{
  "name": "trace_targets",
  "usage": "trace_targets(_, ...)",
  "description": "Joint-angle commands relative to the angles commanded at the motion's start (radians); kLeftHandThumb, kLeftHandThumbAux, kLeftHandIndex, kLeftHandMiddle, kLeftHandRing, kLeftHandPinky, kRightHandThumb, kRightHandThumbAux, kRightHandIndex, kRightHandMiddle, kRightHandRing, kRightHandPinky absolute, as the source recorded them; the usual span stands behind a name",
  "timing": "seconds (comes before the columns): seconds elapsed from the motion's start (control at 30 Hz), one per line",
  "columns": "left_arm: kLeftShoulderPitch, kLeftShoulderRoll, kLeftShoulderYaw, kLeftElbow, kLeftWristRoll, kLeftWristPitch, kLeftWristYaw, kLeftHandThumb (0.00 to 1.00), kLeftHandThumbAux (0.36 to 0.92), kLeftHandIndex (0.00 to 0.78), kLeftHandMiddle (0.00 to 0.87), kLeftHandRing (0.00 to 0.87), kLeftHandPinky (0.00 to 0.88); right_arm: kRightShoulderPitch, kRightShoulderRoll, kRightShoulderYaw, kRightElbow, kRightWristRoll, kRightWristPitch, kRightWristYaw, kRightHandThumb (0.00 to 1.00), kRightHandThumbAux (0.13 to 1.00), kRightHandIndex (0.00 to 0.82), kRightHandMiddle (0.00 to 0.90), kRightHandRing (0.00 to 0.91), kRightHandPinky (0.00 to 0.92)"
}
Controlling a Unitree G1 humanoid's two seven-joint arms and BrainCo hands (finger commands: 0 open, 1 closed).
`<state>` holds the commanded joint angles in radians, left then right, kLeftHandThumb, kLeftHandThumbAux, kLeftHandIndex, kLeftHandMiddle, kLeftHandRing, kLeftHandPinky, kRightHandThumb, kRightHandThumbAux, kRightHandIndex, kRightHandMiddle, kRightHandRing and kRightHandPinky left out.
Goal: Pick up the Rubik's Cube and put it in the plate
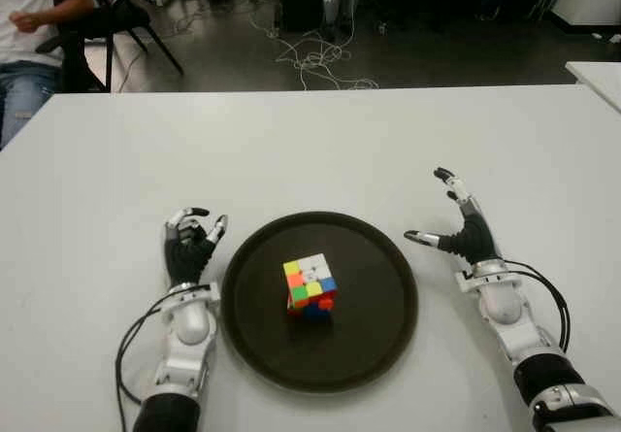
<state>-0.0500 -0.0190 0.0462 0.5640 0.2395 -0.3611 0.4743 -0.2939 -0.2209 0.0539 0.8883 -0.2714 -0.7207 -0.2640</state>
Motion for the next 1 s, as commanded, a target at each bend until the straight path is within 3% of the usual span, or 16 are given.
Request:
trace_targets(0.3, 0.003, 0.001, 0.001, -0.003, -0.005, -0.003, -0.008, 0.718, 0.697, 0.444, 0.810, 0.828, 0.828, 0.005, 0.008, 0.015, 0.012, -0.030, -0.020, -0.061, 0.000, 0.850, 0.000, 0.000, 0.000, 0.000)
trace_targets(0.63, 0.010, 0.003, 0.007, -0.018, -0.005, 0.016, -0.010, 0.720, 0.698, 0.445, 0.821, 0.834, 0.825, 0.039, 0.031, 0.018, 0.007, -0.017, -0.034, -0.049, 0.000, 0.873, 0.000, 0.009, 0.002, 0.009)
trace_targets(0.93, 0.017, 0.008, 0.003, -0.043, 0.023, 0.089, 0.000, 0.720, 0.698, 0.445, 0.817, 0.828, 0.818, 0.061, 0.056, 0.010, -0.001, -0.009, -0.007, -0.060, 0.000, 0.815, 0.035, 0.064, 0.050, 0.051)
trace_targets(1.0, 0.018, 0.009, 0.002, -0.051, 0.027, 0.108, -0.001, 0.720, 0.698, 0.445, 0.816, 0.828, 0.822, 0.066, 0.062, 0.008, 0.015, -0.014, -0.003, -0.079, 0.000, 0.792, 0.069, 0.108, 0.106, 0.113)
